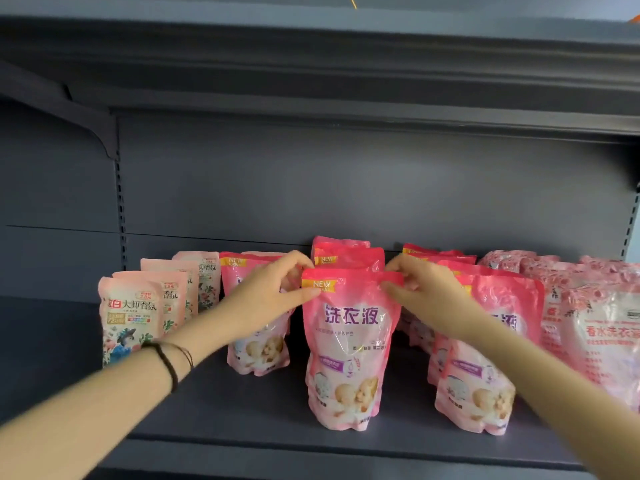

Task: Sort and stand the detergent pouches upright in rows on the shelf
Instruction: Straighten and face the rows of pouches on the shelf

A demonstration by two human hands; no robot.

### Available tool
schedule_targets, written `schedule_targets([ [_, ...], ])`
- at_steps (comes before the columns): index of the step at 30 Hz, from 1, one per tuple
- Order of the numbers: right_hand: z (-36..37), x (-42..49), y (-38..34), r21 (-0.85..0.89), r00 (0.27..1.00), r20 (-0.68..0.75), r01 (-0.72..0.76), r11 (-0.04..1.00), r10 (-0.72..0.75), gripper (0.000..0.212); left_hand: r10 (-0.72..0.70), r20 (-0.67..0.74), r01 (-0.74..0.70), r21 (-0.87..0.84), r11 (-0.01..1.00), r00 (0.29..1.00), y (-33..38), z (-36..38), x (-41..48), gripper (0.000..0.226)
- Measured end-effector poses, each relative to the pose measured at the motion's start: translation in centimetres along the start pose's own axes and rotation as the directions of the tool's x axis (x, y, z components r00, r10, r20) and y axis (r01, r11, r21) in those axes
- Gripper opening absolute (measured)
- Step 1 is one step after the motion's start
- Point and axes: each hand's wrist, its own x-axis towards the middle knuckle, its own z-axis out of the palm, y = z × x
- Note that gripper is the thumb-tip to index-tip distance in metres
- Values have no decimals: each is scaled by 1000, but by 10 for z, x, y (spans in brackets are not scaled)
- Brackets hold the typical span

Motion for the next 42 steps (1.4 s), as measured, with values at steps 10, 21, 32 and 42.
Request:
schedule_targets([
  [10, -58, 73, -54, -436, 844, 535, 239, 867, 37, 16, 22, 458, -347, 640, 685, 889, 34, -74, 68, 27],
  [21, -52, 151, -42, -593, 806, 588, 373, 713, 67, 23, 94, 544, -491, 652, 578, 834, 4, -71, 158, 31],
  [32, -12, 262, 35, -610, 709, 695, 493, 620, 121, 36, 7, 631, -556, 678, 481, 776, -65, -43, 270, 38],
  [42, 36, 270, 83, -483, 701, 704, 350, 803, 118, 16, -31, 471, -184, 404, 896, 881, -107, 13, 276, 12],
])
